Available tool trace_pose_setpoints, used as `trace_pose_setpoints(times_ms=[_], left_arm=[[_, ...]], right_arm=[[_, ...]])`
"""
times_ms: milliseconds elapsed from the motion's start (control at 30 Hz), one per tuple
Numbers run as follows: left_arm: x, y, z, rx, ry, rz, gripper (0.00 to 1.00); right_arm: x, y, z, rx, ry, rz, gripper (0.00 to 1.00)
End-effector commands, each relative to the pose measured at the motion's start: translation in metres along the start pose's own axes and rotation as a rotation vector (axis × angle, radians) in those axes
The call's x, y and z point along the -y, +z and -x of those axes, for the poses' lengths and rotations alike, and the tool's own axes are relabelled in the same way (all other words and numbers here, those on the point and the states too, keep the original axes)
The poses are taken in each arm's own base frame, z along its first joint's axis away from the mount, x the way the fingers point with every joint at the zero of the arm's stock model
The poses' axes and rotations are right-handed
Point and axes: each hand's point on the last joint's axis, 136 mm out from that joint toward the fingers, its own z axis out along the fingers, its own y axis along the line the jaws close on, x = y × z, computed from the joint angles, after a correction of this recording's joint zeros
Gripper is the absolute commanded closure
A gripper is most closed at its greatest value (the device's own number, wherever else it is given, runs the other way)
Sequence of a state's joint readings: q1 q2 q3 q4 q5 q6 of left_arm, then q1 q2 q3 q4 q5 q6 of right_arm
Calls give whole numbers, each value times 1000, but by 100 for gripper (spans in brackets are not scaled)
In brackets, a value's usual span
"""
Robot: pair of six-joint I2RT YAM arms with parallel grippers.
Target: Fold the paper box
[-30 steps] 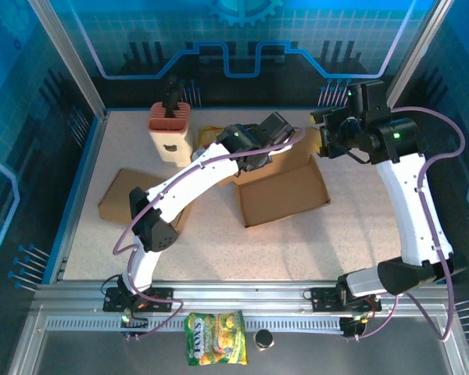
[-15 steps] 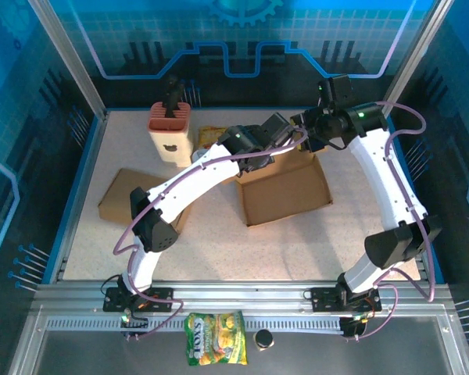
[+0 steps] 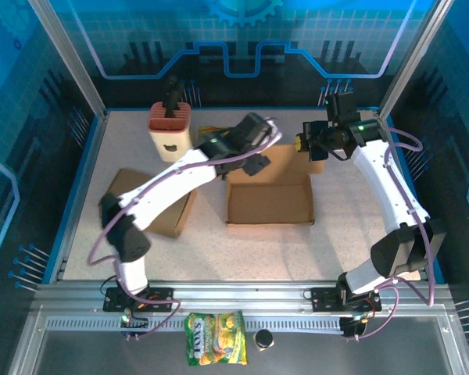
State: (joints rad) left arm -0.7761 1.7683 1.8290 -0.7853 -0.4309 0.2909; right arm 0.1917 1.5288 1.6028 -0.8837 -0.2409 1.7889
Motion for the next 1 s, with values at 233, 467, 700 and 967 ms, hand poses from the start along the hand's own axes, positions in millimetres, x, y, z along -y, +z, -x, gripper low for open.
trace_pose_setpoints(times_ms=[233, 467, 700, 967], left_arm=[[-35, -13, -85, 115, -528, -249, 29], [-41, 26, -119, 83, -542, -326, 32], [-50, 42, -110, 136, -462, -336, 30], [-57, 57, -98, 146, -429, -325, 33]], right_arm=[[-16, -14, 11, -97, 91, 51, 100], [-10, -6, 14, -110, 83, 19, 100], [-5, -5, 18, -115, 77, 1, 100], [-2, -3, 20, -121, 79, -5, 100]])
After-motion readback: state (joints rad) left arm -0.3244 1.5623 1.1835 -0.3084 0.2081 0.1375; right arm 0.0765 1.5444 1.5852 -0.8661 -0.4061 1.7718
